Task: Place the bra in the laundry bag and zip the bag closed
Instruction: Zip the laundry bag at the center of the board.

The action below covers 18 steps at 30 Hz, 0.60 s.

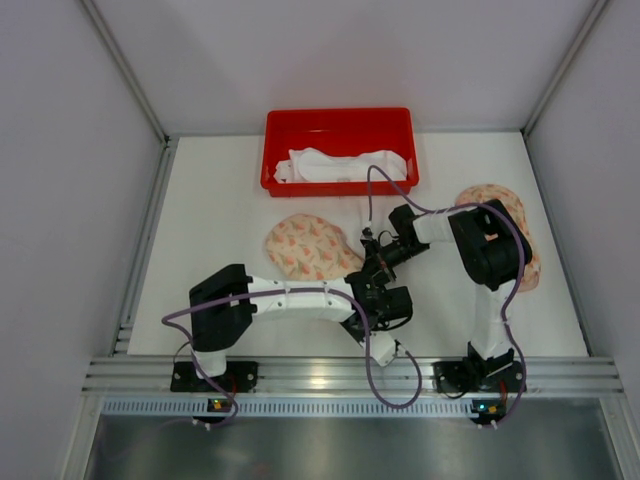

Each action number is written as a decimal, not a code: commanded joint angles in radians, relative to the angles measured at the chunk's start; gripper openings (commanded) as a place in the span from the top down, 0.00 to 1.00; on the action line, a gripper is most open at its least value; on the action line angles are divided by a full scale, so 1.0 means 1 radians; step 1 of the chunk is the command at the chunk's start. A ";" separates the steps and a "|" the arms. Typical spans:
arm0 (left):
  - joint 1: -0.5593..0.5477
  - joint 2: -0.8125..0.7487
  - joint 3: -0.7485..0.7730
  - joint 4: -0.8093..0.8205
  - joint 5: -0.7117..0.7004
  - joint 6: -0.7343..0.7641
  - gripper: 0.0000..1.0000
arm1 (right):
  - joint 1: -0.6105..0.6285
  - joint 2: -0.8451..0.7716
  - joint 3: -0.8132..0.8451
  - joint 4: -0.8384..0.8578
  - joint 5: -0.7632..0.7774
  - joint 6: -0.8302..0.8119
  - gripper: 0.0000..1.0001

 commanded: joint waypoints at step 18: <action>-0.082 -0.179 -0.211 -0.070 0.186 -0.074 1.00 | -0.065 0.023 0.090 -0.126 0.000 -0.126 1.00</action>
